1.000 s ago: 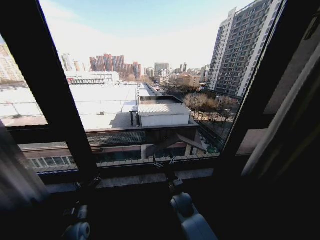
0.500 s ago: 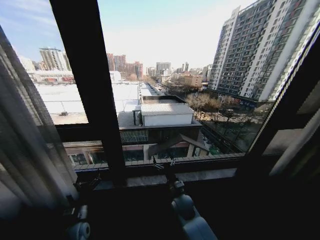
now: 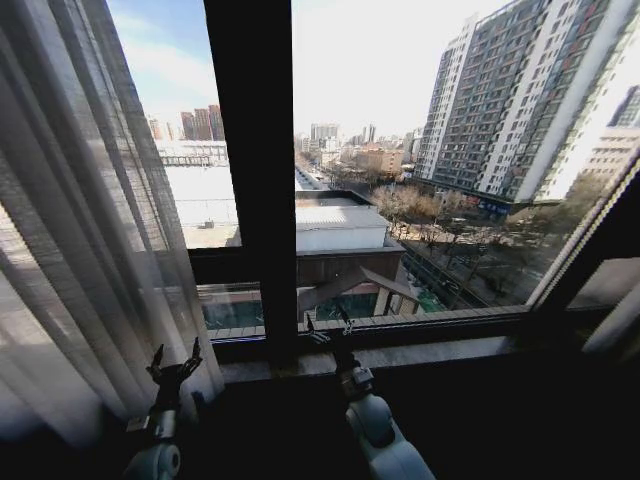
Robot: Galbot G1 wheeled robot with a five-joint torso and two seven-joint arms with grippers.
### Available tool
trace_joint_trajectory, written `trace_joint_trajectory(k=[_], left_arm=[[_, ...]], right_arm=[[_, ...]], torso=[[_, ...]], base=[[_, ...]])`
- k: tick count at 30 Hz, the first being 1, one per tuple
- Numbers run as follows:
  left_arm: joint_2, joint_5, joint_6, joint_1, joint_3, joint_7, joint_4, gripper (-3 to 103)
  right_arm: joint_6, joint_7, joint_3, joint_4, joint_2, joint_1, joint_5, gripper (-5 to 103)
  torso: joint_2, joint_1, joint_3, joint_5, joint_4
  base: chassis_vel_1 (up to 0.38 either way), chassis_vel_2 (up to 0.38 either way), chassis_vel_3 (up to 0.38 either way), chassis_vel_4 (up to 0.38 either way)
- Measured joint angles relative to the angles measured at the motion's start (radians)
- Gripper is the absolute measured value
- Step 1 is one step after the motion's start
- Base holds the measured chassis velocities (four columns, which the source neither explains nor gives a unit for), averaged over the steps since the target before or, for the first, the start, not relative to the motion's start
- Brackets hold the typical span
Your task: Open the curtains by pulling them apart, changing their state from closed to fully open.
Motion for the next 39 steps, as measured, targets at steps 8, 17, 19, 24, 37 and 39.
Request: trace_joint_trajectory(k=[8, 17, 19, 24, 37, 39], left_arm=[[0.000, 0.000, 0.000, 0.000, 0.002, 0.000, 0.000, 100], [0.000, 0.000, 0.000, 0.000, 0.002, 0.000, 0.000, 100], [0.000, 0.000, 0.000, 0.000, 0.001, 0.000, 0.000, 100], [0.000, 0.000, 0.000, 0.000, 0.001, 0.000, 0.000, 100], [0.000, 0.000, 0.000, 0.000, 0.001, 0.000, 0.000, 100], [0.000, 0.000, 0.000, 0.000, 0.001, 0.000, 0.000, 100]], right_arm=[[0.012, -0.003, 0.005, 0.011, -0.003, -0.018, -0.008, 100], [-0.006, 0.000, 0.008, 0.043, -0.012, -0.050, -0.015, 100], [-0.014, 0.000, 0.007, 0.051, -0.014, -0.054, -0.016, 100], [-0.035, 0.003, 0.004, 0.072, -0.018, -0.062, -0.017, 100], [-0.037, 0.005, 0.003, 0.073, -0.018, -0.062, -0.017, 100], [-0.037, 0.005, 0.003, 0.073, -0.018, -0.062, -0.017, 100]], torso=[[0.000, 0.000, 0.000, 0.0012, -0.0008], [0.000, 0.000, 0.000, -0.0001, 0.0000], [0.000, 0.000, 0.000, 0.0000, -0.0001], [0.000, 0.000, 0.000, 0.0004, -0.0003], [0.000, 0.000, 0.000, 0.0003, -0.0003], [0.000, 0.000, 0.000, 0.0003, -0.0003]], base=[[0.028, 0.005, -0.013, -0.024], [-0.014, -0.025, 0.009, 0.020], [0.000, 0.000, 0.000, 0.000], [0.000, 0.000, 0.000, 0.000], [0.000, 0.000, 0.000, 0.000], [0.000, 0.000, 0.000, 0.000]])
